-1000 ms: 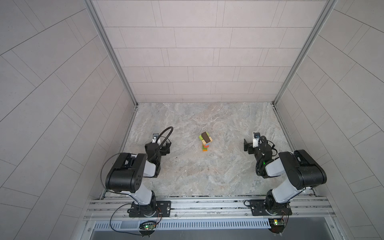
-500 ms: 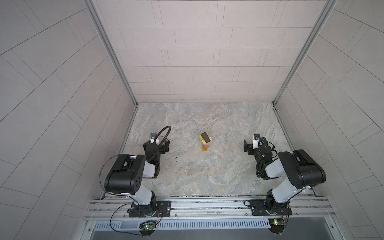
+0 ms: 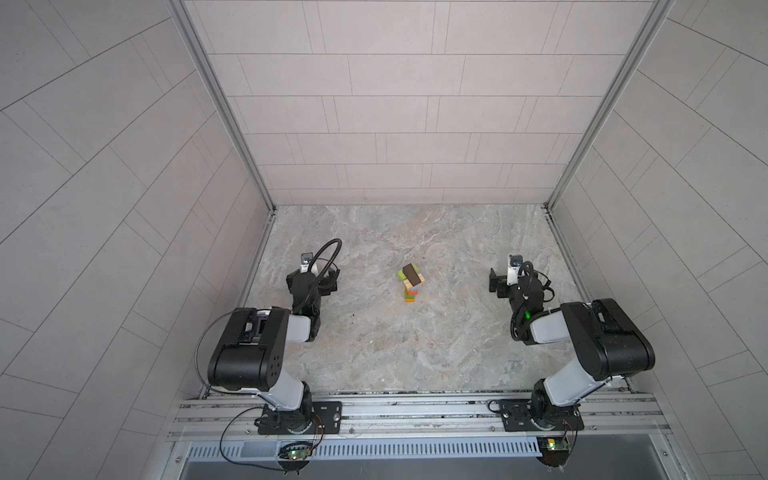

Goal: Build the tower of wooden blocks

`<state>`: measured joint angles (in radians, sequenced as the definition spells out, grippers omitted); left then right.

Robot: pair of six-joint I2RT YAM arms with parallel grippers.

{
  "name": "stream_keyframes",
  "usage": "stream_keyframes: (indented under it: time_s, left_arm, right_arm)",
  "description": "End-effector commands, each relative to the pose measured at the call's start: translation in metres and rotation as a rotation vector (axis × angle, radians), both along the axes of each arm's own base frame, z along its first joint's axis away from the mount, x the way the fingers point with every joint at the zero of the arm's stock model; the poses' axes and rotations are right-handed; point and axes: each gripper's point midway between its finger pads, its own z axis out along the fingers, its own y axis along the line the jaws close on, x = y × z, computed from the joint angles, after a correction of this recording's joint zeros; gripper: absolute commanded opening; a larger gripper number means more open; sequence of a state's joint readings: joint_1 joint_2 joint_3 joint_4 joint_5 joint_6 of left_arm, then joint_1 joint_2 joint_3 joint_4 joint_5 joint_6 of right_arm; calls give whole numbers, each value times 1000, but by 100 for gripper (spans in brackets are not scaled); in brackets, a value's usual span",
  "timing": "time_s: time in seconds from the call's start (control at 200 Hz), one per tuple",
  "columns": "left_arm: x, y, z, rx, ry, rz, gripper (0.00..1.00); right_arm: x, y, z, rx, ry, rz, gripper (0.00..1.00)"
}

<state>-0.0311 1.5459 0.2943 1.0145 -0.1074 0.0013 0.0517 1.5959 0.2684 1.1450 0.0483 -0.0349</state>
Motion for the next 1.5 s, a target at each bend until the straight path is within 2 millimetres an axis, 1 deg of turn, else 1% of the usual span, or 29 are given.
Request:
stream_keyframes:
  time_s: [0.0,0.025,0.115,0.195,0.225,0.31,0.39,0.445,0.5,0.535,0.56,0.595,0.64,0.711,0.766,0.776,0.781,0.806,0.891,1.021,1.076,1.151,1.176,1.231,1.286,1.341,1.356,1.386,1.496]
  left_arm:
    - [-28,-3,14,-9,-145,-19,100]
    - [-27,0,15,-11,-151,2,100]
    - [4,10,12,3,-99,64,100]
    - [23,6,5,7,81,49,100]
    - [17,5,-3,5,130,45,100]
    - [22,3,2,4,20,29,100]
    - [21,3,-1,0,90,25,100]
    - [17,-2,5,-1,58,-6,100]
    - [4,-6,16,0,-41,-32,100]
    - [-15,-4,13,-4,-82,-23,100]
    - [-23,-2,20,-9,-145,-11,100]
    - [-34,1,18,-10,-161,6,100]
    - [-27,7,14,-9,-135,45,100]
    - [1,13,11,4,-100,87,100]
    - [16,9,5,1,29,67,100]
    - [15,8,-2,2,79,62,100]
    - [18,7,2,5,79,59,100]
    - [18,7,-2,9,141,55,100]
    - [16,5,7,11,-28,39,100]
    - [7,-1,7,6,-18,2,100]
    - [6,-5,12,7,-70,-26,100]
    - [-19,-15,12,-2,-143,-86,100]
    - [-20,-13,13,6,-134,-80,100]
    - [-18,-14,12,7,-98,-84,100]
    - [-11,-14,9,7,-62,-81,100]
    - [1,-16,1,8,-11,-90,100]
    - [11,-16,5,10,-20,-90,100]
    - [20,-15,1,6,10,-85,100]
    - [16,-5,2,-15,67,-31,100]
  right_arm:
    - [-13,17,14,-16,-114,92,99]
    - [-12,16,15,-19,-112,88,99]
    - [1,11,9,-20,-37,54,99]
    - [9,0,4,-21,26,-19,99]
    - [10,-3,3,-18,29,-37,99]
    - [10,-4,3,-17,31,-43,99]
    - [9,-4,3,-18,32,-44,99]
    - [8,-4,5,-20,21,-47,99]
    - [2,-1,7,-13,-16,-27,99]
    - [-3,4,9,-13,-47,9,99]
    - [-6,8,11,-16,-67,35,99]
    - [-9,12,12,-19,-83,59,99]
    - [-8,11,13,-18,-84,55,99]
    - [-1,9,8,-21,-32,38,99]
    - [6,5,4,-23,11,10,99]
    - [7,4,4,-24,15,3,99]
    - [7,3,4,-23,20,1,99]
    - [9,0,3,-22,26,-17,99]
    - [10,-2,3,-20,33,-33,99]
    - [14,-7,1,11,51,-38,99]
    - [10,-9,3,14,36,-51,99]
    - [-6,6,9,0,-51,35,99]
    - [-11,13,11,-8,-84,81,99]
    - [-14,18,16,-13,-127,101,99]
    - [-11,15,13,-20,-92,81,99]
    - [-1,12,8,-20,-34,60,99]
    - [2,10,7,-20,-19,50,99]
    - [5,6,6,-24,2,21,99]
    - [13,-2,1,-13,49,-24,99]
